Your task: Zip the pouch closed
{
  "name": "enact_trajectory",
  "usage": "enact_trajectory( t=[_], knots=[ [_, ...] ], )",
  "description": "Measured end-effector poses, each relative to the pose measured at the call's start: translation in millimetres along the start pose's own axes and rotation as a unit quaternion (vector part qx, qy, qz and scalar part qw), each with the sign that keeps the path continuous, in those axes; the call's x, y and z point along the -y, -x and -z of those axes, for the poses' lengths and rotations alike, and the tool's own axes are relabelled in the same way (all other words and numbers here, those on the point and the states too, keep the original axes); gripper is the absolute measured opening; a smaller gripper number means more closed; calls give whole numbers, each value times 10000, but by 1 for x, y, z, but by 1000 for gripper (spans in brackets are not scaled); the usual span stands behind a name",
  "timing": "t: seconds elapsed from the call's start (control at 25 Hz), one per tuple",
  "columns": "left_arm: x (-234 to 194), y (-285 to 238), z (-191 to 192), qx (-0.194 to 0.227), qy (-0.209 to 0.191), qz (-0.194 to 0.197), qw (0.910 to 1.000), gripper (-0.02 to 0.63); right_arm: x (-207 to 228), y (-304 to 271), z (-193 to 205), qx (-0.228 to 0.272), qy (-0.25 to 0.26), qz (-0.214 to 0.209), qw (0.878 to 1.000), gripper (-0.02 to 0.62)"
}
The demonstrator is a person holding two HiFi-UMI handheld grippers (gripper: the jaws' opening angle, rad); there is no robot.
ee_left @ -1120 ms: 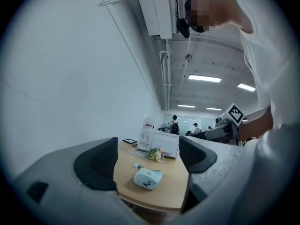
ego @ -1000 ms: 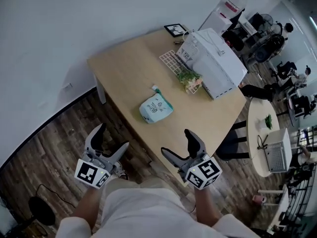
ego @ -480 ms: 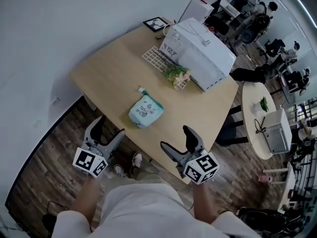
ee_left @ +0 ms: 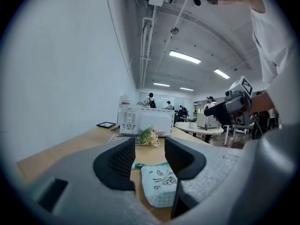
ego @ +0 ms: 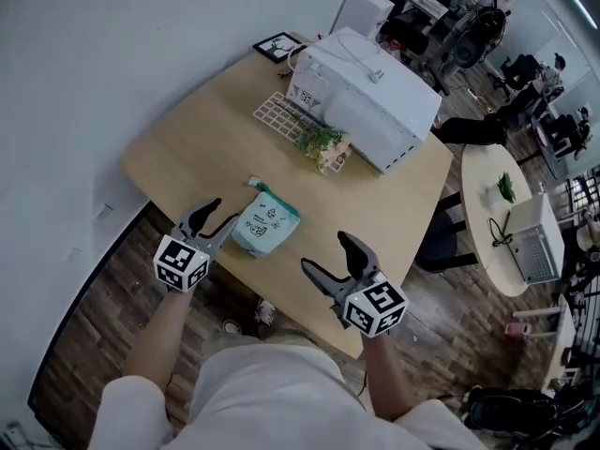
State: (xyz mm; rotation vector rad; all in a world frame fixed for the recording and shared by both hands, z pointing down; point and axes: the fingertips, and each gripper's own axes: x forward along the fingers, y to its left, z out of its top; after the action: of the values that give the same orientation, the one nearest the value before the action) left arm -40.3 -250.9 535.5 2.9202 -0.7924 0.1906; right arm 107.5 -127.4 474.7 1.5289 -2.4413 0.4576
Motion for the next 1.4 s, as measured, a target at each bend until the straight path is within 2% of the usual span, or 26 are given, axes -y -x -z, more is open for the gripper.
enact_trajectory(
  t=[0.24,0.6,1.04,1.12,1.24,1.32,1.4],
  knots=[
    [-23,-57,43,-818,-188,287,9961,193,24,-26,12,-177,-70,-188,9996,348],
    [-55,-132,113,-1853,-381,695,9795,193,47,-56,41,-471,-177,-491,9975,284],
    [-62,-175,144,-2378,-466,1063,9644,187,84,-69,50,-428,-474,-460,9969,264],
    [-64,-177,147,-2486,-515,1027,9618,128,88,-69,52,-438,-525,-451,9966,262],
    [-66,-177,145,-2474,-515,1041,9619,104,93,-71,54,-431,-571,-455,9964,262],
    [-65,-176,147,-2493,-521,1087,9609,49,94,-73,55,-420,-587,-464,9963,262],
    [-63,-174,148,-2496,-473,1105,9609,42,94,-75,54,-396,-580,-492,9963,262]
  ],
)
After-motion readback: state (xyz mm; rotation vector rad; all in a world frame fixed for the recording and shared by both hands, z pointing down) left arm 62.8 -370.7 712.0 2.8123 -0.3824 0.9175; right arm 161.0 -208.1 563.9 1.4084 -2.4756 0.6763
